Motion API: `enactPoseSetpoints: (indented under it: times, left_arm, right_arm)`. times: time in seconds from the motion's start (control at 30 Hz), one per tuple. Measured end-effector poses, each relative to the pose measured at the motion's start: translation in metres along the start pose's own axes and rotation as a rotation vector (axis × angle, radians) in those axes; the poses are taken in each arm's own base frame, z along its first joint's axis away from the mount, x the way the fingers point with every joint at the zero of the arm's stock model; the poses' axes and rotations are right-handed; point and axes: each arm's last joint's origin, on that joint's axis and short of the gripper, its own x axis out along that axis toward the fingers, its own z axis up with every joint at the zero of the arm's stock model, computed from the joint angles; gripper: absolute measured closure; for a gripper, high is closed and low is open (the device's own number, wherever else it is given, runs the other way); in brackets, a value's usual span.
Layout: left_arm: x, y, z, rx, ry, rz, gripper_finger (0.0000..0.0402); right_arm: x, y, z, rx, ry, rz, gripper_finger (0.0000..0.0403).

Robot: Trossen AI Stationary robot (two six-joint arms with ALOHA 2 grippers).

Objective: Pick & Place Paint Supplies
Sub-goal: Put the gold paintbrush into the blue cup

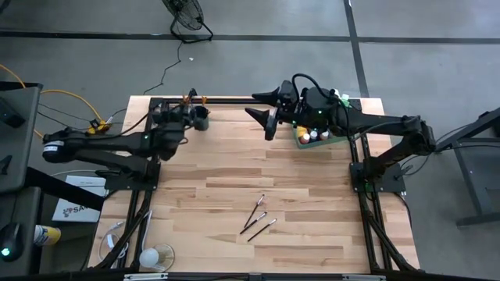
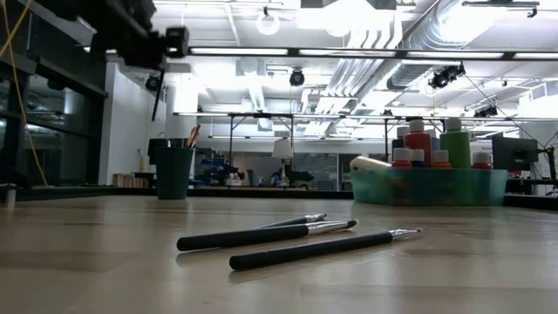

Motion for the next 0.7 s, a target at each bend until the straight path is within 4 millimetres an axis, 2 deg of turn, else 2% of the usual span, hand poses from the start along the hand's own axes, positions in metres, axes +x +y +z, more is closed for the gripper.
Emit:
enactPoseSetpoints:
  times: [0.1, 0.43, 0.7]
  left_arm:
    - [0.015, 0.001, -0.007, -0.031, 0.013, 0.058, 0.0387]
    - [0.061, -0.004, -0.022, -0.077, 0.083, 0.064, 0.0387]
    - [0.083, -0.006, -0.04, -0.041, 0.128, 0.116, 0.0376]
  right_arm:
    - [0.0, 0.0, 0.0, -0.009, 0.001, 0.006, 0.0145]
    - [0.0, 0.0, -0.001, -0.053, 0.008, 0.008, 0.0145]
    - [0.0, 0.0, -0.004, -0.076, 0.036, 0.003, 0.0145]
